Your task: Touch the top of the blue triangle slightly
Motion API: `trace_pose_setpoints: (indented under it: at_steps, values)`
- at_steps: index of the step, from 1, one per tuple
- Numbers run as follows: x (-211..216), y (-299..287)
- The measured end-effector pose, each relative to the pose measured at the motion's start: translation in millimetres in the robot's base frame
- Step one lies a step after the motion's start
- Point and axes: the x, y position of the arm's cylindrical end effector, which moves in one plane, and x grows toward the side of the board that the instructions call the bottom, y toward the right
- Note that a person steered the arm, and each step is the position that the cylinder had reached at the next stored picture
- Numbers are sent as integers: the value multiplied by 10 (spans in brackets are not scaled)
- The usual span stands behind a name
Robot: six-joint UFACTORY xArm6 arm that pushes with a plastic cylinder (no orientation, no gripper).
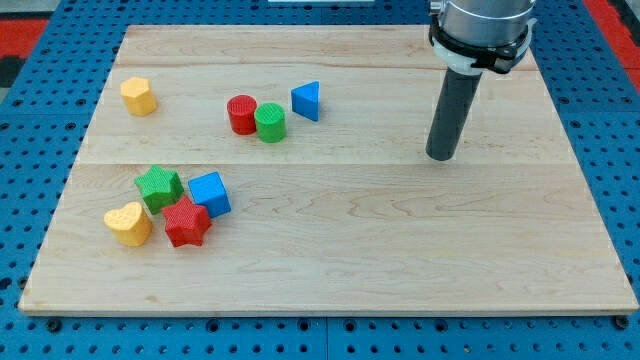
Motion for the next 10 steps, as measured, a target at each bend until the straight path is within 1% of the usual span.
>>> trace_pose_setpoints:
  at_steps: [1,2,4,5,7,8,9,10]
  values:
    - [-126,63]
    - [-416,154]
    - [-866,103]
    - [-1209,71]
    - [-1352,-1084]
    - [-1352,-1731]
    - [-1100,-1598]
    - [-1011,-1295]
